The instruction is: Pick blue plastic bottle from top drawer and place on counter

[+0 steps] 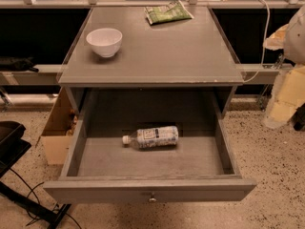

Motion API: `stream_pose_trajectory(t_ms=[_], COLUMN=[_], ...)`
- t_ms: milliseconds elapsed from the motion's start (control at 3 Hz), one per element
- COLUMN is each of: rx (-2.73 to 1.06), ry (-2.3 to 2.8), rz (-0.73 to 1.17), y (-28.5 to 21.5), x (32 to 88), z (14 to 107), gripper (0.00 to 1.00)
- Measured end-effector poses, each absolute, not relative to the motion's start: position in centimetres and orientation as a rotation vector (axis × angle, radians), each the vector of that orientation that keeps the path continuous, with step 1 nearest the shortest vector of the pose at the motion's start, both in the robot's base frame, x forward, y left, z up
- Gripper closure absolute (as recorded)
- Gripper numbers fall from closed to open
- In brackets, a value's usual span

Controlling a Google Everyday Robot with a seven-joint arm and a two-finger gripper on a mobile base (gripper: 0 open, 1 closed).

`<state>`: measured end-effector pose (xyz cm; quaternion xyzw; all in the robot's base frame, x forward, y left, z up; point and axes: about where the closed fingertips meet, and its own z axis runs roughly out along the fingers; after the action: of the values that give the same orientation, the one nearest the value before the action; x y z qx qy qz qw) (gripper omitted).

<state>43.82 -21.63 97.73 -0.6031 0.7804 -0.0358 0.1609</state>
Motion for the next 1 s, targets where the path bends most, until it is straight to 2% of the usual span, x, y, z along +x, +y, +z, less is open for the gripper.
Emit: stream_pose_trajectory(t_ms=[333, 1000], rx=[-1.722, -1.824], ry=[2.229, 2.121], rz=[-0.102, -0.05], y=[-21.6, -17.5], x=[43.8, 47.1], z=[97.7, 92.2], gripper=[0.0, 0.0])
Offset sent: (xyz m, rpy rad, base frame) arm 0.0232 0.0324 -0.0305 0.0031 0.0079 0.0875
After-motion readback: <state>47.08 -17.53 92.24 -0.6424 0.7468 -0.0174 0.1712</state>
